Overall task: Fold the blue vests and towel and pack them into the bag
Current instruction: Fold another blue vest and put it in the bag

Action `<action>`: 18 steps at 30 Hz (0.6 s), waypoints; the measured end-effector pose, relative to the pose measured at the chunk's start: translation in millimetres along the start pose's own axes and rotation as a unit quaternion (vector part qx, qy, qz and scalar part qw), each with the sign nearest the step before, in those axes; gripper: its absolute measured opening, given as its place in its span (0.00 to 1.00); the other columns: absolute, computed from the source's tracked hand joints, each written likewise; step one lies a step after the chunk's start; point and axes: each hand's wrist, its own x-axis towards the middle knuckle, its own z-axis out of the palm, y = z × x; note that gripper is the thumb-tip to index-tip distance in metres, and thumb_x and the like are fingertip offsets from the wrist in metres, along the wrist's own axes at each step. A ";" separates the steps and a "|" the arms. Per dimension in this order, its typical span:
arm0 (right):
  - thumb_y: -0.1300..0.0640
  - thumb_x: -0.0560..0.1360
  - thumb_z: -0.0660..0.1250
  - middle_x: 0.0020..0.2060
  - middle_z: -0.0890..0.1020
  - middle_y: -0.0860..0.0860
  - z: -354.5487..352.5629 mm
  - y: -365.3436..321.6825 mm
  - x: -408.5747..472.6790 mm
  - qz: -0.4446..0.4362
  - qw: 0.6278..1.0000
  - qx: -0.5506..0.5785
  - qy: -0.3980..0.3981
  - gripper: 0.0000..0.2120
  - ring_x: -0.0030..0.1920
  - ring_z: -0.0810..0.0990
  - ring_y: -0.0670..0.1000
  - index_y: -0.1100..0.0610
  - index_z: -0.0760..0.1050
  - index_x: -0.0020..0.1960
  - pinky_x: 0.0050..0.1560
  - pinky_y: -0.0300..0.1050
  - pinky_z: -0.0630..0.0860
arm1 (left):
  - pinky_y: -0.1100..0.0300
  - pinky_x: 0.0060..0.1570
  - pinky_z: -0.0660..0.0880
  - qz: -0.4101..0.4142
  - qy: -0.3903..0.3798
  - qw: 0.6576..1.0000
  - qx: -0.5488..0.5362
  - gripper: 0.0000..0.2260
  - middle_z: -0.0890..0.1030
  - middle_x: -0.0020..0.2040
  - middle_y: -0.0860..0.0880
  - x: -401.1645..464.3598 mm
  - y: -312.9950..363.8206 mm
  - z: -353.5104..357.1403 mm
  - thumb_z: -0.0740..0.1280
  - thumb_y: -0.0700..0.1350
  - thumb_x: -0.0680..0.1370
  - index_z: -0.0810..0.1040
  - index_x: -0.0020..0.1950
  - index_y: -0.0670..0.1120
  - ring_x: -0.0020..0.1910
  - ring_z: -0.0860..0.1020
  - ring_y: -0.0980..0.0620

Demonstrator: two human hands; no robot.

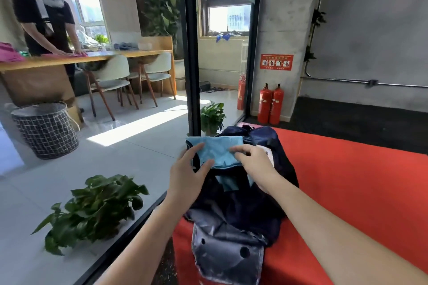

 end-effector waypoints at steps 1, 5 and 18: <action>0.65 0.78 0.65 0.49 0.85 0.47 6.2 2.1 6.6 0.033 0.999 0.011 -0.008 0.12 0.50 0.80 0.45 0.54 0.84 0.54 0.51 0.35 0.73 | 0.72 0.53 0.66 0.011 -0.014 0.999 0.029 0.21 0.78 0.61 0.55 7.8 -3.4 0.3 0.73 0.51 0.77 0.76 0.69 0.53 0.57 0.75 0.57; 0.68 0.76 0.65 0.51 0.85 0.56 21.4 17.3 20.2 0.131 0.991 0.026 -0.022 0.11 0.51 0.81 0.52 0.59 0.84 0.53 0.57 0.45 0.76 | 0.63 0.57 0.69 0.009 -0.061 0.995 0.081 0.22 0.78 0.62 0.50 28.7 -6.7 13.6 0.72 0.48 0.77 0.75 0.71 0.50 0.59 0.77 0.51; 0.50 0.76 0.71 0.69 0.76 0.51 -33.3 46.6 11.2 0.107 0.958 -0.267 -0.019 0.25 0.67 0.75 0.52 0.53 0.74 0.72 0.52 0.37 0.65 | 0.63 0.58 0.69 -0.038 -0.272 0.945 0.175 0.21 0.78 0.65 0.44 87.6 -14.6 90.7 0.68 0.40 0.77 0.74 0.71 0.46 0.63 0.76 0.46</action>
